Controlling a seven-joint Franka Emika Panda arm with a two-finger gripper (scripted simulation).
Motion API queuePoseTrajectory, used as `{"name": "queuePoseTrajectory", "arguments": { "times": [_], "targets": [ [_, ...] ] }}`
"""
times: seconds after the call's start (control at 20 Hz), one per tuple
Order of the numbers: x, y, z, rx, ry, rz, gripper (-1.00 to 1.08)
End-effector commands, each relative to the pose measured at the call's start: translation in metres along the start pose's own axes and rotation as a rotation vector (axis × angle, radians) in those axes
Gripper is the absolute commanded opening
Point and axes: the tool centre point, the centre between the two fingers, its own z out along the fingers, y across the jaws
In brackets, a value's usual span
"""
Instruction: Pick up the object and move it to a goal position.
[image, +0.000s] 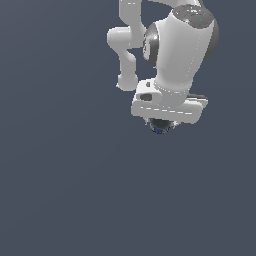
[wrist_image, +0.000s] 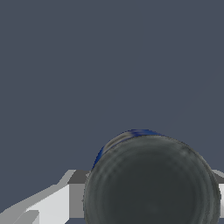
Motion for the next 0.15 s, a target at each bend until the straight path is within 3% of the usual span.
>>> {"name": "queuePoseTrajectory", "arguments": {
  "times": [0.0, 0.1],
  "targets": [
    [0.0012, -0.0011, -0.0029, 0.000, 0.000, 0.000, -1.00],
    [0.0015, -0.0010, -0.0025, 0.000, 0.000, 0.000, -1.00]
  ]
}}
